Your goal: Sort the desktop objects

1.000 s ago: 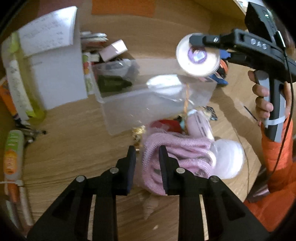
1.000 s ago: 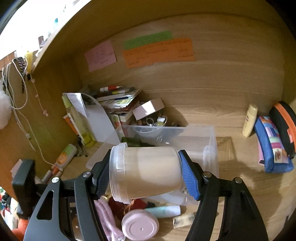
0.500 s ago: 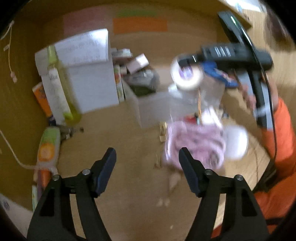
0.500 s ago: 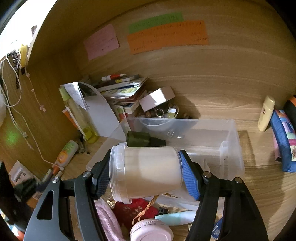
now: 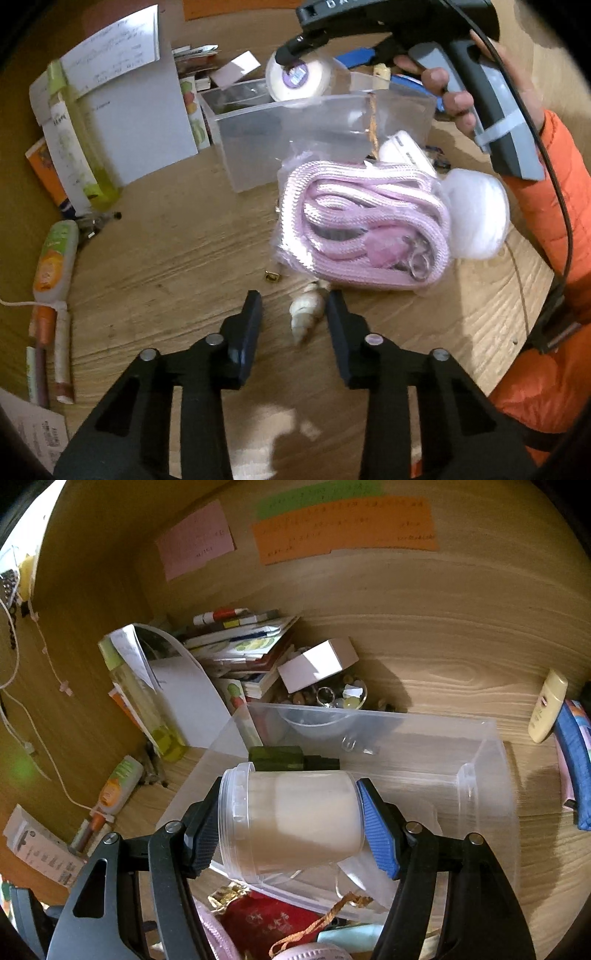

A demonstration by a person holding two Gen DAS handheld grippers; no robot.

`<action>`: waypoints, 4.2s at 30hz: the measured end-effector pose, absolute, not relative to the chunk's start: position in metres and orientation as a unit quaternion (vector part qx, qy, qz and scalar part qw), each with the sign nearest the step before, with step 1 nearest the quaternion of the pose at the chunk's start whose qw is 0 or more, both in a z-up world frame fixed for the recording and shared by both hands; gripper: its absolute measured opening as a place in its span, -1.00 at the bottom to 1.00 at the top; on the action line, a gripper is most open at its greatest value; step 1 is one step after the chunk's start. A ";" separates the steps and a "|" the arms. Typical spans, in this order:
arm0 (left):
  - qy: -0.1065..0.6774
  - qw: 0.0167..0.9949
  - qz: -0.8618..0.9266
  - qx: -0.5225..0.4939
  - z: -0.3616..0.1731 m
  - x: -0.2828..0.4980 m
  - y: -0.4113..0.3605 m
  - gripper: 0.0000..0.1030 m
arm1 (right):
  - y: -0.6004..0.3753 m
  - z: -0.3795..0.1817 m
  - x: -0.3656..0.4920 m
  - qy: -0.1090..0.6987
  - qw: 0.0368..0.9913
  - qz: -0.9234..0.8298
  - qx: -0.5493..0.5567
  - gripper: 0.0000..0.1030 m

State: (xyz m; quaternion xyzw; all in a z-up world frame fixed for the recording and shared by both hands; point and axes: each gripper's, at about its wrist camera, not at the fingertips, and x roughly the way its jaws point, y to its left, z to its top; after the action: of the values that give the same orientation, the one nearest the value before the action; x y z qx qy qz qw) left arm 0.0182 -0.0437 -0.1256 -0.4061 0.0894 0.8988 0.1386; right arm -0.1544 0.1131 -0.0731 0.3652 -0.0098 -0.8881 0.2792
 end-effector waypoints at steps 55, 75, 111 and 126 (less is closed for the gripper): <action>-0.002 0.116 0.919 -0.377 -0.058 -0.120 -0.041 -0.69 | 0.126 -0.078 -0.159 0.040 0.258 -0.895 0.361 0.62; 0.005 0.160 0.918 -0.363 -0.046 -0.077 -0.052 -0.15 | 0.152 -0.056 -0.100 0.010 0.329 -0.884 0.331 0.62; -0.055 0.338 0.800 -0.492 -0.117 -0.071 -0.053 0.39 | 0.102 -0.126 -0.021 0.278 0.334 -0.778 0.454 -0.66; 0.039 0.276 0.844 -0.457 -0.088 -0.034 -0.026 -0.18 | 0.100 -0.129 -0.030 0.230 0.348 -0.799 0.434 -0.66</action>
State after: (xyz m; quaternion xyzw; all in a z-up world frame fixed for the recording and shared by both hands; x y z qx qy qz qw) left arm -0.0340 -0.0264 -0.0883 -0.4574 0.0391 0.8444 0.2761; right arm -0.0299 0.0999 -0.1292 0.4338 0.2301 -0.7988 0.3477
